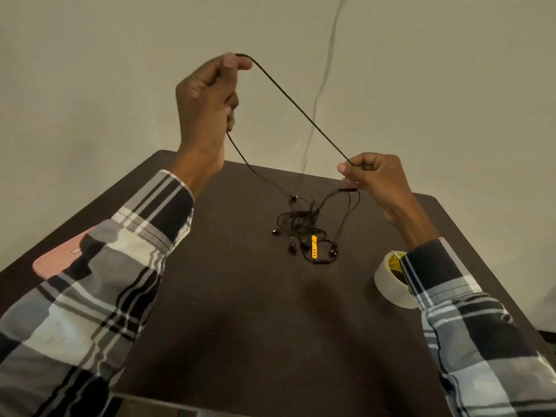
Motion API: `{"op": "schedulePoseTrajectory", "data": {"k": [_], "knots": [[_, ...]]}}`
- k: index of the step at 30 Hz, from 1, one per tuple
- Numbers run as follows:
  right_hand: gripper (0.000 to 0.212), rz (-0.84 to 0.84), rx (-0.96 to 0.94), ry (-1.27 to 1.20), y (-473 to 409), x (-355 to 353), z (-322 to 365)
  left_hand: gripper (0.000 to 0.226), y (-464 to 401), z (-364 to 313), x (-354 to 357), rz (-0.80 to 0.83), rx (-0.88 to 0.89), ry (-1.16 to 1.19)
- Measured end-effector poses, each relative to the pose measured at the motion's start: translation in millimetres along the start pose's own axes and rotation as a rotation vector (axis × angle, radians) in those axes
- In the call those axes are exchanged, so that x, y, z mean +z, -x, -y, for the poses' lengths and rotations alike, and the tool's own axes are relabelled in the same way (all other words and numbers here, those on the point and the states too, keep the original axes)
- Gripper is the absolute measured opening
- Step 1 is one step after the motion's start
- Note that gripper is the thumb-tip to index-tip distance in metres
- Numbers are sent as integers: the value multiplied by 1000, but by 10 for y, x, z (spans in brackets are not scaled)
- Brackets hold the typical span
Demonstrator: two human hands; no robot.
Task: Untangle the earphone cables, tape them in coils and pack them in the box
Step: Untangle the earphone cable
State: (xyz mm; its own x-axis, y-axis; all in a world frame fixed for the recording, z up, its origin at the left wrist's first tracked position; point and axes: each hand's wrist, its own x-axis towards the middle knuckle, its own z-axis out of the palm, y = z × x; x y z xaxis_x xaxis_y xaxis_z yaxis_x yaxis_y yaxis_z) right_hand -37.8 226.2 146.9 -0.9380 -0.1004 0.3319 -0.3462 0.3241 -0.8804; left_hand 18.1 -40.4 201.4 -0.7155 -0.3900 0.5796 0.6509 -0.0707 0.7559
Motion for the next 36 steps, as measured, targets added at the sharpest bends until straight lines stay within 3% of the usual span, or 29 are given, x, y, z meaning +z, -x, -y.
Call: {"op": "schedulePoseTrajectory", "data": {"k": [5, 8, 11, 13, 16, 18, 25, 28, 32, 36], "knots": [[10, -62, -23, 67, -31, -53, -51, 25, -92, 3, -228, -167, 40, -4], [2, -132, -78, 127, -69, -97, -4, 26, -105, 95, -366, -169, 76, -129], [8, -190, -92, 95, -81, -124, 81, 26, -155, 228, -518, -98, 68, -416], [6, -193, -111, 60, -86, -128, 158, 27, -195, 345, -619, -24, -53, -692], [9, -158, -158, 57, -103, -71, 275, 52, -161, 460, -628, 172, -201, -1023], [12, -124, -176, 51, -126, -1, 341, 58, -92, 477, -494, 287, -173, -1027], [17, -14, -200, 3, -81, 201, 541, 45, 167, 412, 273, 637, 46, -756], [15, 42, -193, -56, -45, 202, 589, 34, 154, 428, 419, 582, 168, -796], [19, 58, -178, -43, -22, 148, 586, 39, 145, 375, 485, 509, 249, -919], [11, 183, -70, 118, -1, 94, 465, 50, 96, 217, 467, 364, 191, -692]]}}
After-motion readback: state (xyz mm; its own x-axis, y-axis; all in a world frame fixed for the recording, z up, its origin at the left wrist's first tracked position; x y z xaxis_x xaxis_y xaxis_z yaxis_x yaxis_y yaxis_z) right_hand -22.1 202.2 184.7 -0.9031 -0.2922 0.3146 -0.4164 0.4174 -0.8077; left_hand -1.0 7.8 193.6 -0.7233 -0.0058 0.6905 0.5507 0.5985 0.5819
